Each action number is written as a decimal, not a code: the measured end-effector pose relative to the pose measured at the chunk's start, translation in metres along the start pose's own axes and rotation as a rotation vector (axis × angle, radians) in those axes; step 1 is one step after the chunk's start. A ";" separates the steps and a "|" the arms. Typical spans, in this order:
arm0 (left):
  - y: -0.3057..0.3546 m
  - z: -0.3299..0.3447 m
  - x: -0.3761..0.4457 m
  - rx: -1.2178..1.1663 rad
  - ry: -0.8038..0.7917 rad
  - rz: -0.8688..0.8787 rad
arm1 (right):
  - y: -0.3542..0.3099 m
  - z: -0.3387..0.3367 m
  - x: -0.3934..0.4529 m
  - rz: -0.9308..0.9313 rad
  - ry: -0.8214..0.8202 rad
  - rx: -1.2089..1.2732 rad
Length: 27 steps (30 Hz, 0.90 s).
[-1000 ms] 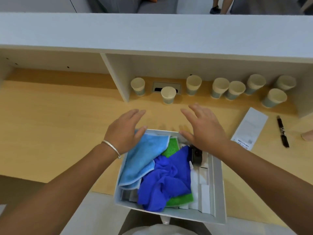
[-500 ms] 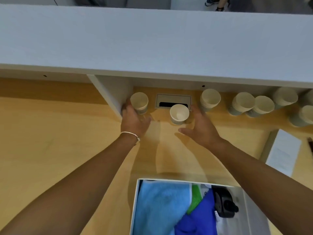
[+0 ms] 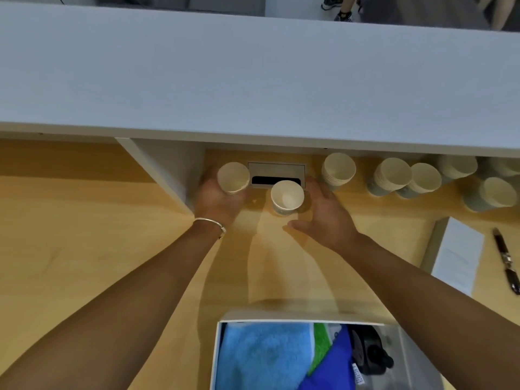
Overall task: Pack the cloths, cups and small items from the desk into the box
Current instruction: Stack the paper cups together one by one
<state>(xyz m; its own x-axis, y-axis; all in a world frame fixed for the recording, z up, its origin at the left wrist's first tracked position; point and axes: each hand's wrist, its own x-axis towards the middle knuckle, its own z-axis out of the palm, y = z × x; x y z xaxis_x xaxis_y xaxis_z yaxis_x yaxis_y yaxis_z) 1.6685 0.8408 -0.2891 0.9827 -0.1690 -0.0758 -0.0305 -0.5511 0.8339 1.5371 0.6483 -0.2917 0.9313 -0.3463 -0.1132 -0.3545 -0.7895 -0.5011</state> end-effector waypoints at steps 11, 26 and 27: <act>0.072 0.005 -0.047 -0.054 -0.183 0.342 | 0.049 -0.050 -0.048 0.119 -0.007 -0.089; 0.034 0.037 -0.050 0.109 -0.243 0.239 | 0.095 -0.036 -0.033 0.076 -0.010 -0.004; 0.031 0.040 -0.050 0.114 -0.260 0.224 | 0.096 -0.035 -0.031 0.080 -0.007 0.003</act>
<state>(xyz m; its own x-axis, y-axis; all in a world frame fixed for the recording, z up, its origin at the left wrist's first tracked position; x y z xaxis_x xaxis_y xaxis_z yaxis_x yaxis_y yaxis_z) 1.6112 0.7994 -0.2810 0.8705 -0.4900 -0.0472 -0.2741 -0.5622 0.7802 1.4709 0.5659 -0.3065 0.9004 -0.4050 -0.1590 -0.4279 -0.7579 -0.4924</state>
